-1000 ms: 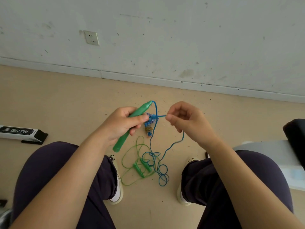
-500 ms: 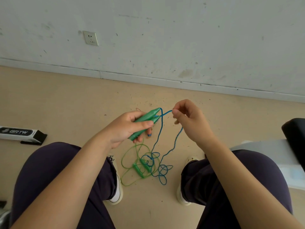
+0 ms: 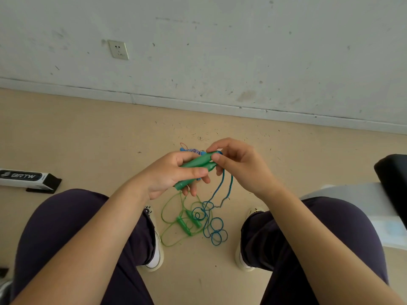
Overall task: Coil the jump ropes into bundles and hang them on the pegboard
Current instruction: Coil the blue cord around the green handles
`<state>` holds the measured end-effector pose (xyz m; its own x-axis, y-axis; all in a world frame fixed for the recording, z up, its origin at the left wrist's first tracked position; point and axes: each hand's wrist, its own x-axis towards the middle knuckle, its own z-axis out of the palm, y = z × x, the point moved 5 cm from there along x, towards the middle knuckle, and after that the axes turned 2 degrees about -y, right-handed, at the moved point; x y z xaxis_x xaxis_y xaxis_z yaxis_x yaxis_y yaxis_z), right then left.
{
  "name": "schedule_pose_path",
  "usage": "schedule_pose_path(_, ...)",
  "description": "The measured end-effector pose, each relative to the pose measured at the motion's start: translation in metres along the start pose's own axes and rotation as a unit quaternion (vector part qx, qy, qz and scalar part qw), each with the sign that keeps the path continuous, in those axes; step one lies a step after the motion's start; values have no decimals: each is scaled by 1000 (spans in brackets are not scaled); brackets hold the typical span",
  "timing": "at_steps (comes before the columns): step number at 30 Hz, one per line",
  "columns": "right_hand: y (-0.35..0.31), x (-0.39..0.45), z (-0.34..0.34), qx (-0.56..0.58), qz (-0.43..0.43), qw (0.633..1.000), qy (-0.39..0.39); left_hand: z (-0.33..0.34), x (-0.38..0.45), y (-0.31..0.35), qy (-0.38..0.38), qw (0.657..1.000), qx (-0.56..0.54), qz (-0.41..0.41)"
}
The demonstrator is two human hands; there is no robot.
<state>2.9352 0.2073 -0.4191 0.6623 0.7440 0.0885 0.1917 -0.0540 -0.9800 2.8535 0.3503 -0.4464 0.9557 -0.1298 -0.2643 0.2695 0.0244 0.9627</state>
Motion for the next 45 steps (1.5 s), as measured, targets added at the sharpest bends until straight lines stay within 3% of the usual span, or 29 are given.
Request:
schedule_pose_path(9,1,1,-13,-52,37,998,8,-8,-4,-7,-39,994,65,-80)
schedule_pose_path(23,-2,-3,-12,-101,53,991,-68,2,-6,-8,-93,985,96,-107)
schedule_pose_path(28,2,-1,-16,-92,57,993,-37,3,-3,-7,-95,989,88,-70)
schedule_pose_path(33,7,2,-32,0,78,994,71,-12,3,3,42,998,-49,20)
schedule_pose_path(37,12,3,-31,-38,105,989,102,-30,3,4,207,970,-112,60)
schedule_pose_path(41,13,2,-18,-126,110,984,55,-35,2,-1,267,963,36,32)
schedule_pose_path(43,14,1,-8,-152,111,982,-2,-32,3,-5,227,966,126,-13)
schedule_pose_path(45,14,1,-1,-156,108,981,-34,-24,4,-10,135,966,207,-70)
